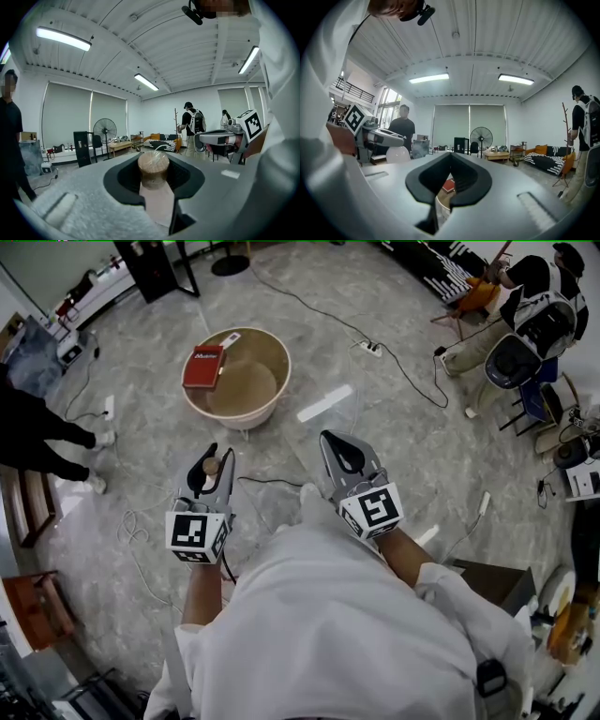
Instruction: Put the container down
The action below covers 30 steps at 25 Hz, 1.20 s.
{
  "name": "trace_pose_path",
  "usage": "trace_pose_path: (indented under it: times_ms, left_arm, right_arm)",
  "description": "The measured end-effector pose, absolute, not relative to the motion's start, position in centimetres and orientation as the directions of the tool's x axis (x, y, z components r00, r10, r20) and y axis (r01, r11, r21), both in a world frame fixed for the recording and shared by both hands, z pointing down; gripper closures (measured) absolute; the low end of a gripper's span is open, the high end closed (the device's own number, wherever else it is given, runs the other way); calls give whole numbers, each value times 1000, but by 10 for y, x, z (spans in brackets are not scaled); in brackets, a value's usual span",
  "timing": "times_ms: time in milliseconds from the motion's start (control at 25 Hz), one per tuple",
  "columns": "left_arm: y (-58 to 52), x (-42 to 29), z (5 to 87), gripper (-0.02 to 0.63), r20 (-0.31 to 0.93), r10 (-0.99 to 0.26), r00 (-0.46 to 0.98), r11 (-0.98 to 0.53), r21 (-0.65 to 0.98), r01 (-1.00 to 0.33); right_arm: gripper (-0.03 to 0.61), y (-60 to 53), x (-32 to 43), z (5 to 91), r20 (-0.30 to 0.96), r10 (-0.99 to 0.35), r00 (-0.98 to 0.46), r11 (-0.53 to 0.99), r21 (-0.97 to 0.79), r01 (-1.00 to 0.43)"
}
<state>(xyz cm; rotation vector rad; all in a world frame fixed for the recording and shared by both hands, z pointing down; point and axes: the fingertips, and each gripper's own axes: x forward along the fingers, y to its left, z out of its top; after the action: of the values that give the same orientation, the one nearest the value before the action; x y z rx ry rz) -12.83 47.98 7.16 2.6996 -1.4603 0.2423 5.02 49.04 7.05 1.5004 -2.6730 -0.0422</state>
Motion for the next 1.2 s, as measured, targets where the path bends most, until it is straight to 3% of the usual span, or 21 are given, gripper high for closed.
trace_pose_path:
  times_ms: [440, 1200]
  left_arm:
    - [428, -108, 75, 500, 181, -830, 527, -539, -24, -842]
    - [257, -76, 92, 500, 191, -883, 428, -438, -13, -899]
  right_arm:
    - [575, 435, 67, 77, 53, -839, -541, 543, 49, -838]
    - [575, 241, 88, 98, 84, -738, -670, 675, 66, -735]
